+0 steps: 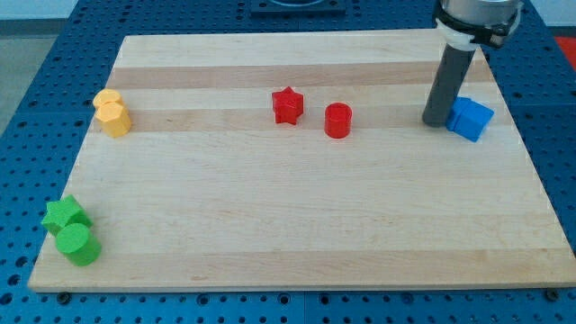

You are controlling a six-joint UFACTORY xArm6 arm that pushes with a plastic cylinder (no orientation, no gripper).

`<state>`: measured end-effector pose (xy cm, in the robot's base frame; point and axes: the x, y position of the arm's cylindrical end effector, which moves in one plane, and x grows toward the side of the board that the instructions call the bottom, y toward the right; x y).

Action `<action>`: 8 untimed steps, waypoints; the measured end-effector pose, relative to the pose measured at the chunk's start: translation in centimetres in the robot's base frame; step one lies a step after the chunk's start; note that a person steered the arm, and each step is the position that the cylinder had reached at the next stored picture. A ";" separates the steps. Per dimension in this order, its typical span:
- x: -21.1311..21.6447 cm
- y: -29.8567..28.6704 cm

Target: Push the red star to the top left corner of the board

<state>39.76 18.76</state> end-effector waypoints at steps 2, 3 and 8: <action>3.1 -4.1; 3.4 -5.3; 3.3 -10.9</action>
<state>43.03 7.82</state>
